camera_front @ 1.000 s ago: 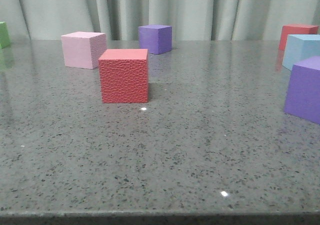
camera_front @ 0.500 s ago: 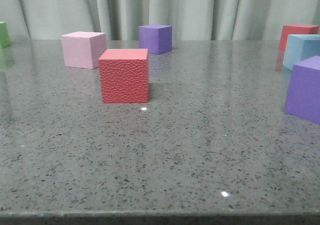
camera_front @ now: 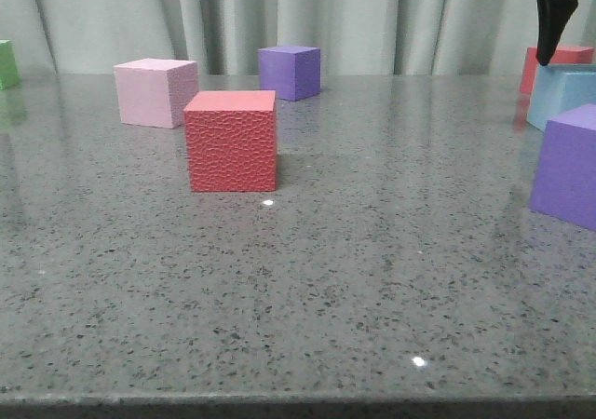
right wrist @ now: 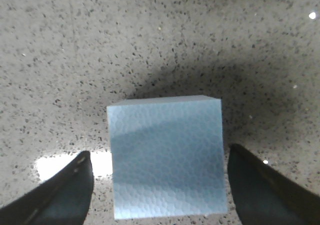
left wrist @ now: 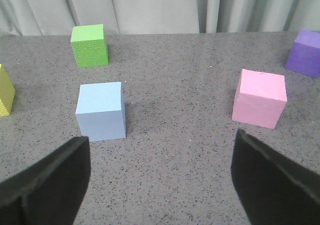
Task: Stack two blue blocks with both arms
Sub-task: 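Close the right gripper on the light blue cube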
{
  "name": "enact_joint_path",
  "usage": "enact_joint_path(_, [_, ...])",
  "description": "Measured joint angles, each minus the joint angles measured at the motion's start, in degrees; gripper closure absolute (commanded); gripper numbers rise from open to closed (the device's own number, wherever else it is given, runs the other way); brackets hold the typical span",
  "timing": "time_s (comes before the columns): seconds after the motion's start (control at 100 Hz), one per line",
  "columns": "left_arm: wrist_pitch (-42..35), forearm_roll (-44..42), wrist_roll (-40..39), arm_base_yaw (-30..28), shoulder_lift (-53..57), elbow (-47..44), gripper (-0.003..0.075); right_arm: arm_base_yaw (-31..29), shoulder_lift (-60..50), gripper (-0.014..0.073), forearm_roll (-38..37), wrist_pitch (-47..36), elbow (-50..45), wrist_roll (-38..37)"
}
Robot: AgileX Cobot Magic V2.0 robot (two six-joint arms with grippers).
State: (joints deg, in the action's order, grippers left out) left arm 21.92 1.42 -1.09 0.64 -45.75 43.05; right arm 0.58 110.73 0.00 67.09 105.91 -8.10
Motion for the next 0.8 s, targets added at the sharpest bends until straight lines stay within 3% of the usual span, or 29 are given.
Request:
enact_joint_path(0.38, [0.0, -0.35, 0.0, 0.0, 0.0, 0.0, 0.0155, 0.0, 2.23, 0.0044, 0.0, -0.08, 0.21, 0.07])
enact_joint_path(0.65, [0.0, -0.6, 0.0, 0.0, 0.0, 0.0, 0.0155, 0.0, 2.23, 0.026, 0.0, -0.08, 0.21, 0.07])
enact_joint_path(0.8, [0.0, -0.6, 0.0, 0.0, 0.0, 0.0, 0.0155, 0.0, 2.23, 0.0279, 0.0, -0.08, 0.21, 0.07])
